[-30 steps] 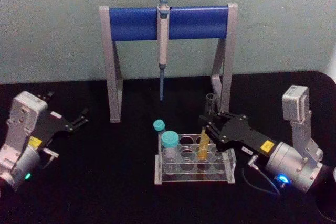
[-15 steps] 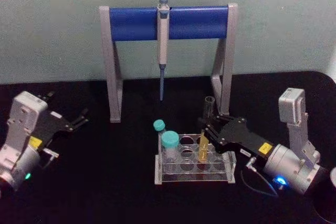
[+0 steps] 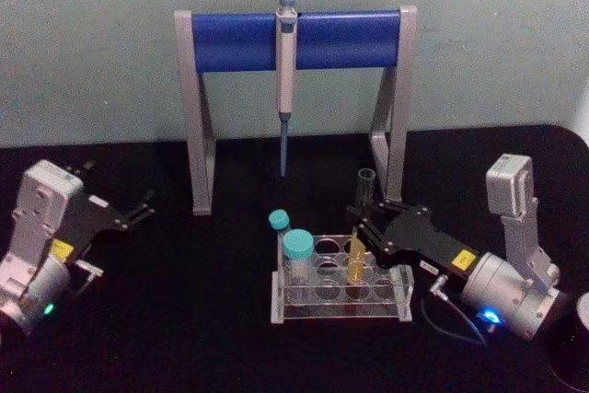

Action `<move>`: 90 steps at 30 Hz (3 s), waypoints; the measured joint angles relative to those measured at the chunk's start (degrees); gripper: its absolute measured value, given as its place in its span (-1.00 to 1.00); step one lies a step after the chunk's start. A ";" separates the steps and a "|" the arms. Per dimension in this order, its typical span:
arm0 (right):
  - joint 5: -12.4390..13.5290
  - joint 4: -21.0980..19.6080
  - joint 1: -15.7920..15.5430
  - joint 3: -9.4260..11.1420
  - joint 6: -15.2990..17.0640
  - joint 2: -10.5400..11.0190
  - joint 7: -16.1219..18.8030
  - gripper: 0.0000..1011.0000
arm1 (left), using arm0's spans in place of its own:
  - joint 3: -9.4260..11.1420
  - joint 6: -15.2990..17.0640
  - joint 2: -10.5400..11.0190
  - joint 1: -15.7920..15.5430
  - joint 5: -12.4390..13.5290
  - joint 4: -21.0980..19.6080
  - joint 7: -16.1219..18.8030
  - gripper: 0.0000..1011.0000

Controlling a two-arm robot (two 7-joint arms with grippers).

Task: Pick up the test tube from the test tube rack, shake it, then place it back into the test tube rack.

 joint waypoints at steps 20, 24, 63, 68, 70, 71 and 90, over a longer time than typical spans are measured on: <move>-0.05 -0.02 0.00 0.02 0.12 0.07 0.07 0.23 | 0.00 0.00 0.00 0.00 0.00 0.00 0.00 1.00; -0.04 -0.04 0.00 0.02 0.11 0.07 0.08 0.46 | 0.00 0.00 0.00 0.00 0.00 0.00 0.00 1.00; -0.32 -8.05 -9.63 8.98 -3.70 1.26 -10.99 0.98 | 0.00 0.00 0.00 0.00 0.00 0.00 0.00 1.00; -3.86 -6.94 -10.39 10.06 -4.63 -0.86 -16.18 0.98 | 0.00 0.00 0.00 0.00 0.00 0.00 0.00 1.00; -5.84 -5.72 -10.36 10.12 -4.77 -1.81 -18.22 0.98 | 0.00 0.00 0.00 0.00 0.00 0.00 0.00 1.00; -6.74 -4.95 -10.23 10.12 -4.70 -2.35 -19.03 0.98 | 0.00 0.00 0.00 0.00 0.00 0.00 0.00 1.00; -11.32 1.99 -9.24 10.00 -1.80 -5.93 -20.31 0.98 | 0.00 0.00 0.00 0.00 0.00 0.00 0.00 1.00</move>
